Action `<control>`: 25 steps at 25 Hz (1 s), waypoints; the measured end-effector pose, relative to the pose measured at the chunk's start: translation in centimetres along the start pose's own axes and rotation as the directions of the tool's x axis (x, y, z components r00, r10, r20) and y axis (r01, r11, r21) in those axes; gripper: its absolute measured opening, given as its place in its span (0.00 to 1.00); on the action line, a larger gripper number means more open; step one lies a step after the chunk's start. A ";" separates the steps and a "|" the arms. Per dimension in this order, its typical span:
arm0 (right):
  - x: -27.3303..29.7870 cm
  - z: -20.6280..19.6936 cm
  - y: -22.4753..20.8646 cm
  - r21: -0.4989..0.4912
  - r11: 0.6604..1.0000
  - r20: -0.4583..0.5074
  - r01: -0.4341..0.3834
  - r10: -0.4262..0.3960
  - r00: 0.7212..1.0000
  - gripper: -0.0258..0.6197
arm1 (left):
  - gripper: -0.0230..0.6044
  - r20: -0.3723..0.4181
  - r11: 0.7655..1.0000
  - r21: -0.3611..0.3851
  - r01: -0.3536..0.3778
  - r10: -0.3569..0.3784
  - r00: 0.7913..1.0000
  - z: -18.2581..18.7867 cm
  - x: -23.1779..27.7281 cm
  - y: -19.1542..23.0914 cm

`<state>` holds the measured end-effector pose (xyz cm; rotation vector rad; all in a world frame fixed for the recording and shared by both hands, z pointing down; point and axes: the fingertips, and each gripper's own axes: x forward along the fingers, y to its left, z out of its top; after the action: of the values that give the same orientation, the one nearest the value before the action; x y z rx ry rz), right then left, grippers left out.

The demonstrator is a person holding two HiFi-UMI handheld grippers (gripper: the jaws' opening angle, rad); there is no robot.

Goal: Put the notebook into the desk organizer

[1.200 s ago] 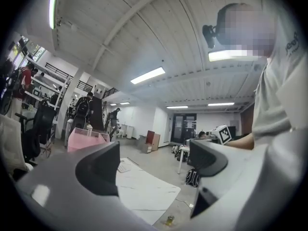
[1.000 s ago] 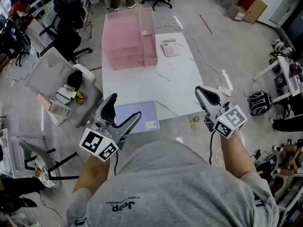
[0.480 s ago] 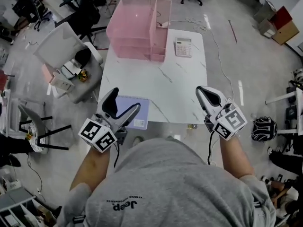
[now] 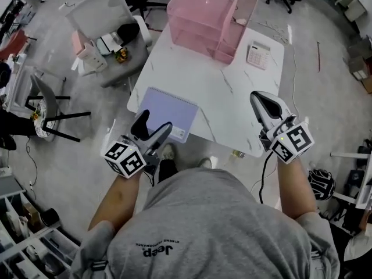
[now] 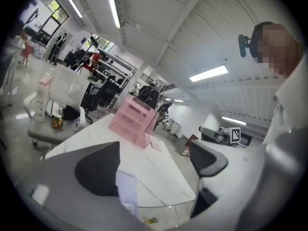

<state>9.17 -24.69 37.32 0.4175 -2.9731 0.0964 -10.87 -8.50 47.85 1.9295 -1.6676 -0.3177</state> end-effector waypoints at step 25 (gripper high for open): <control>2.8 -4.1 4.8 -0.013 1.000 -0.160 -0.022 0.020 0.987 0.04 | 0.80 -0.163 0.629 -0.747 -0.215 0.140 0.977 -21.5 0.1 15.8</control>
<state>5.66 -20.50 41.60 0.3585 -2.8192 0.1049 -12.77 -4.06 74.06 1.1036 -1.3232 -0.7155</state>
